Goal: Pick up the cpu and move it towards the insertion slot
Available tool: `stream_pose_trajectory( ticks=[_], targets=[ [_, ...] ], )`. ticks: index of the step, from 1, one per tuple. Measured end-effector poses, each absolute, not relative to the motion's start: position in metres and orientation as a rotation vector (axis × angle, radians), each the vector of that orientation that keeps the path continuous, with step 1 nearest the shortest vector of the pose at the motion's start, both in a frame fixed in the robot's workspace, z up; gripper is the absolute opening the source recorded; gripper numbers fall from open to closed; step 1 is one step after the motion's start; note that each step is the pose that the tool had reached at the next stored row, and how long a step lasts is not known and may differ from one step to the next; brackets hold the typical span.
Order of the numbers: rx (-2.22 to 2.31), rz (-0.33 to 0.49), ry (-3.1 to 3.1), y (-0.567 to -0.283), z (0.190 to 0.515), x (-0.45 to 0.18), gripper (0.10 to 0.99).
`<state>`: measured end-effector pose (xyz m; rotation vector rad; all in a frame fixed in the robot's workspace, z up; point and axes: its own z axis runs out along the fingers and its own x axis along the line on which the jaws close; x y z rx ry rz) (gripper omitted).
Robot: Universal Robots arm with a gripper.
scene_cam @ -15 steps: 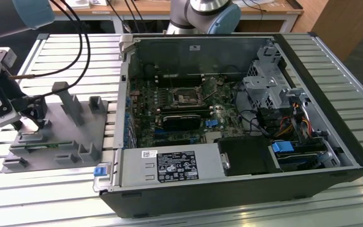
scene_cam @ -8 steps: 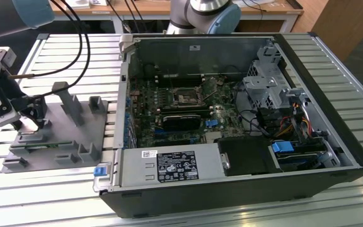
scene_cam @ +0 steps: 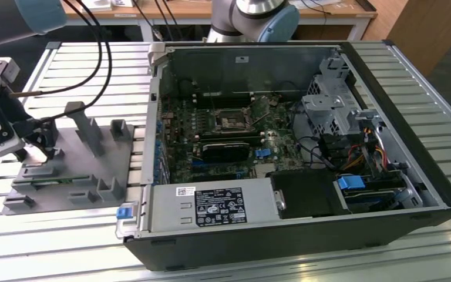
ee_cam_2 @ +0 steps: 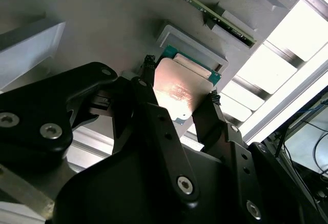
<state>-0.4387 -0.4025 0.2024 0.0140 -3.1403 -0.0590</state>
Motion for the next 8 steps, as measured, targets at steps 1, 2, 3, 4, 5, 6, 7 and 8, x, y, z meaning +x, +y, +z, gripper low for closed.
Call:
stream_pose_trajectory(
  ticks=[1, 2, 3, 4, 5, 6, 7, 8],
  targets=[
    [0.014, -0.059, -3.14, -0.4025, 0.2026, -0.4387, 0.541],
    [0.014, -0.059, -3.14, -0.4025, 0.2027, -0.4386, 0.541],
    [0.014, -0.059, -3.14, -0.4025, 0.2029, -0.4387, 0.541],
    [0.014, -0.059, -3.14, -0.4025, 0.2032, -0.4387, 0.541],
    [0.014, -0.059, -3.14, -0.4025, 0.2035, -0.4386, 0.541],
    [0.014, -0.059, -3.14, -0.4025, 0.2039, -0.4387, 0.541],
    [0.014, -0.059, -3.14, -0.4025, 0.2042, -0.4387, 0.541],
    [0.014, -0.059, -3.14, -0.4025, 0.2045, -0.4387, 0.541]
  ],
)
